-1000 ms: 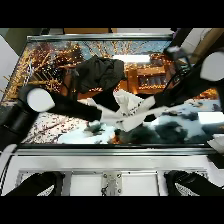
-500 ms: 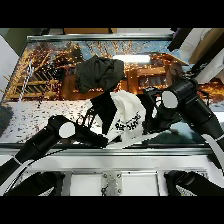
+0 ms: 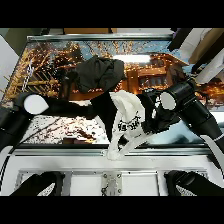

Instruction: Fold the clothes and pants, and hang the long-sleeved shirts on hangers.

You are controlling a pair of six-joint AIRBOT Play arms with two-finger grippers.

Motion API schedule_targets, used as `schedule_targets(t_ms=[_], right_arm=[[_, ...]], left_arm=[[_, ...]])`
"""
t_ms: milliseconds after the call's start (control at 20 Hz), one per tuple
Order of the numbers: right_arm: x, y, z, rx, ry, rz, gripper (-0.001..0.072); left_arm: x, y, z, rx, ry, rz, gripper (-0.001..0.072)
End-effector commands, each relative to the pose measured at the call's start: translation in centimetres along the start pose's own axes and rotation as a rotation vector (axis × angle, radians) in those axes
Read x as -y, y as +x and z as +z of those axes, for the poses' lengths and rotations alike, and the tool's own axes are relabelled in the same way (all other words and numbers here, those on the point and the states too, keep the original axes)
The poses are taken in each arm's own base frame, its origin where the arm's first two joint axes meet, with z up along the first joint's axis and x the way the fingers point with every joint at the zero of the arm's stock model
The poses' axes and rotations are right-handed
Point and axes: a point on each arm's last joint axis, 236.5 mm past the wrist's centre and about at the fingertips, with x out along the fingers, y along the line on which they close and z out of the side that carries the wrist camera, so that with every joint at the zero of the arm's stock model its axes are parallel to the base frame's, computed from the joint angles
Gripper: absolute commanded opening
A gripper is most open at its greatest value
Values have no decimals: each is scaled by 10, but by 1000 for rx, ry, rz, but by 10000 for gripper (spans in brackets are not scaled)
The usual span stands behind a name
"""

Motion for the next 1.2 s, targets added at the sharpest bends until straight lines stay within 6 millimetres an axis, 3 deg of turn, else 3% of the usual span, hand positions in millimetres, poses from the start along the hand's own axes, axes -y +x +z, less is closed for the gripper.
schedule_targets(t_ms=[0,200,350,450,650,850,1150], right_arm=[[-1,0,0,-1,0,1,20],[0,0,0,-1,0,0,20],[0,0,0,-1,0,0,21],[-1,0,0,-1,0,1,21],[0,0,0,-2,0,1,21],[0,0,0,-2,0,1,20],[0,0,0,-2,0,1,21]], left_arm=[[-77,-39,43,142,-38,176,691],[-198,-67,40,128,-123,499,690],[-268,-58,36,76,-174,629,690],[-303,-45,45,61,-152,695,690],[-353,-18,67,-16,-122,779,690],[-403,2,70,-134,-62,892,690],[-440,33,62,-215,-53,941,690]])
